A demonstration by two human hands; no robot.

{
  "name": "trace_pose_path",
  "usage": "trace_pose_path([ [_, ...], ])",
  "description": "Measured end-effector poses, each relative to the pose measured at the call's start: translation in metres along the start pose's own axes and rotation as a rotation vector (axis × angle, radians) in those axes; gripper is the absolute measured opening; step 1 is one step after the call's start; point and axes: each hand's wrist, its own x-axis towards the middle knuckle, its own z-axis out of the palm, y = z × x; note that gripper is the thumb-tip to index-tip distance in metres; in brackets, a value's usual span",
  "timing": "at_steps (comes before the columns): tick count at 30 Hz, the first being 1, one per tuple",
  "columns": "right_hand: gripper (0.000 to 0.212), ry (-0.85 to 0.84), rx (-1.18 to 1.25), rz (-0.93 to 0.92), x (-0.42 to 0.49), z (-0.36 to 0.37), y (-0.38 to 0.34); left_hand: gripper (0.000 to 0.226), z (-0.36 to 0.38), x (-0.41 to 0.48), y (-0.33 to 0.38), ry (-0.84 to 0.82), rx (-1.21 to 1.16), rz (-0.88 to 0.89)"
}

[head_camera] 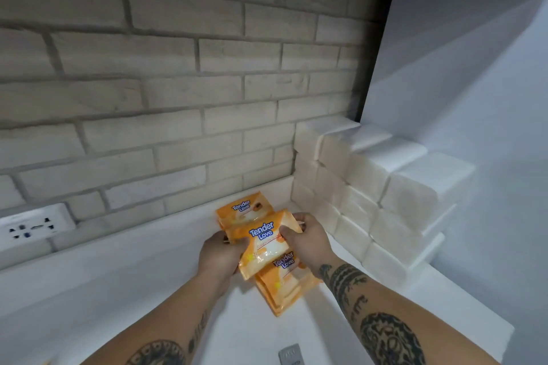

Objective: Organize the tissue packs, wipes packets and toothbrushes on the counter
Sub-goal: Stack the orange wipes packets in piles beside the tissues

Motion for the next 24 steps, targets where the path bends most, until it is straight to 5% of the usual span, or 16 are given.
trace_pose_path([
  [3, 0.035, -0.001, -0.123, -0.038, 0.026, 0.006, 0.002, 0.037, 0.008, 0.023, -0.006, 0.112, 0.088, -0.017],
  [12, 0.047, 0.017, -0.527, -0.029, 0.081, 0.026, 0.025, 0.041, 0.027, 0.079, -0.031, 0.188, 0.17, -0.05],
  [18, 0.047, 0.038, -0.492, -0.02, 0.091, 0.031, 0.039, 0.05, 0.037, 0.088, -0.035, 0.2, 0.191, -0.048],
  [24, 0.035, 0.13, -0.681, -0.316, 0.086, 0.036, 0.045, 0.057, 0.041, 0.077, -0.027, 0.266, 0.269, 0.05],
])
